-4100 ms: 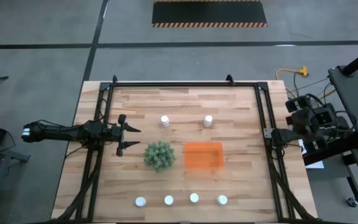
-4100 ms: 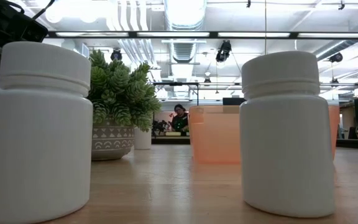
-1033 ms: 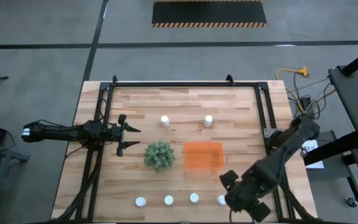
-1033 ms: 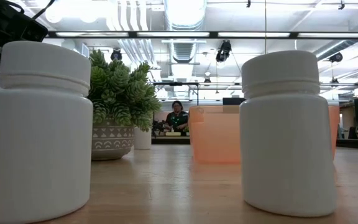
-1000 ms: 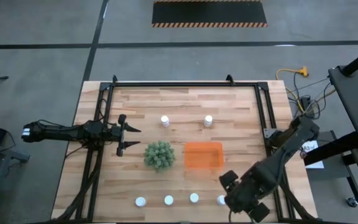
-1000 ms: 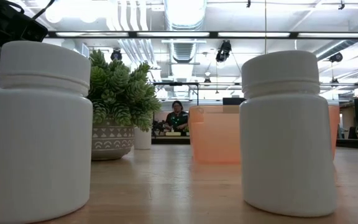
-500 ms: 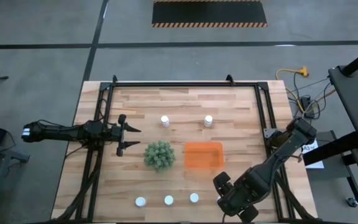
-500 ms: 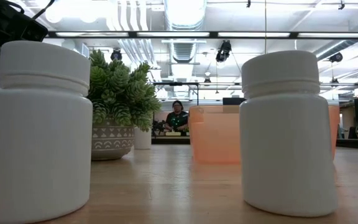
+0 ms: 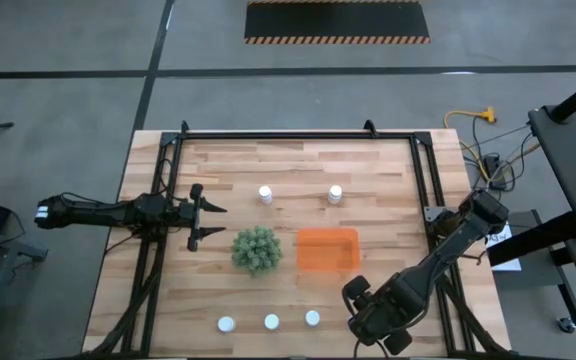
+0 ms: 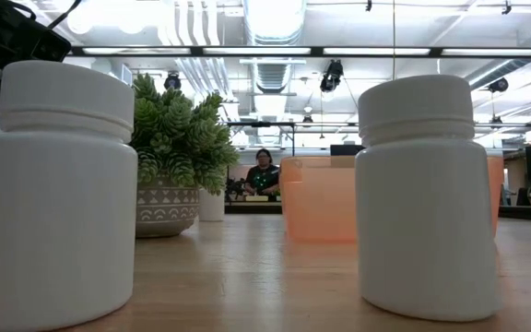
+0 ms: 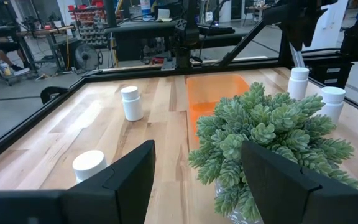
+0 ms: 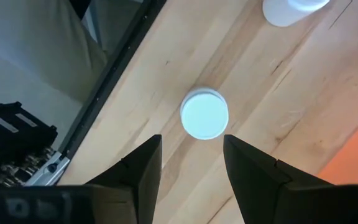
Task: Pick and place pill bottles into a basket
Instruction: Put the white pill bottle into the orange bin
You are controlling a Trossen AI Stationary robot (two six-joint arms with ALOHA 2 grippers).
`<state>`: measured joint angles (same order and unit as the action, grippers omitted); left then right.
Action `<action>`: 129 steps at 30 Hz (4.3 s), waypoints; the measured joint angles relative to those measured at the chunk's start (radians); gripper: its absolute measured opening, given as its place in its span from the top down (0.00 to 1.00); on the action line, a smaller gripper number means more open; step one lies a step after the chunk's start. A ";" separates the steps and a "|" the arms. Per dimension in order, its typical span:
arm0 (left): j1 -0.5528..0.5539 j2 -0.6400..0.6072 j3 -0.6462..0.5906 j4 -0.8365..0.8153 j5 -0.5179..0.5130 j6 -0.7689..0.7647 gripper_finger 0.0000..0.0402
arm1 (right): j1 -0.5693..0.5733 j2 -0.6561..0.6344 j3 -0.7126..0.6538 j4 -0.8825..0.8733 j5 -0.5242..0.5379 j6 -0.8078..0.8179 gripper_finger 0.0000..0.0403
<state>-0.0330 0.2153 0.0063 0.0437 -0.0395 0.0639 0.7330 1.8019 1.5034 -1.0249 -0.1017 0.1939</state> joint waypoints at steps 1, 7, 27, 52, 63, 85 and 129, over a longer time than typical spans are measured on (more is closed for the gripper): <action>0.000 0.000 0.000 0.000 0.000 0.000 0.45 | 0.000 0.000 -0.003 0.005 0.000 0.000 0.60; 0.000 0.000 0.000 0.000 0.000 0.000 0.45 | -0.001 0.000 -0.019 0.038 0.000 0.009 0.60; 0.000 0.000 0.000 0.000 0.000 0.000 0.45 | -0.027 0.000 -0.055 0.089 0.053 0.012 0.29; 0.000 0.000 0.000 0.000 0.000 0.000 0.45 | 0.002 0.000 -0.210 0.305 0.042 0.035 0.24; 0.000 0.000 0.000 0.000 0.000 0.000 0.45 | 0.001 0.009 -0.215 0.306 0.042 0.033 0.26; 0.000 -0.001 0.000 0.000 0.000 0.000 0.45 | 0.000 0.044 -0.216 0.301 0.046 0.035 0.48; 0.000 0.000 0.000 -0.001 0.000 0.000 0.45 | -0.121 -0.108 -0.020 -0.031 0.166 -0.017 0.62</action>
<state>-0.0332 0.2153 0.0063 0.0431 -0.0395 0.0639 0.6119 1.6943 1.4837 -1.0561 0.0639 0.1772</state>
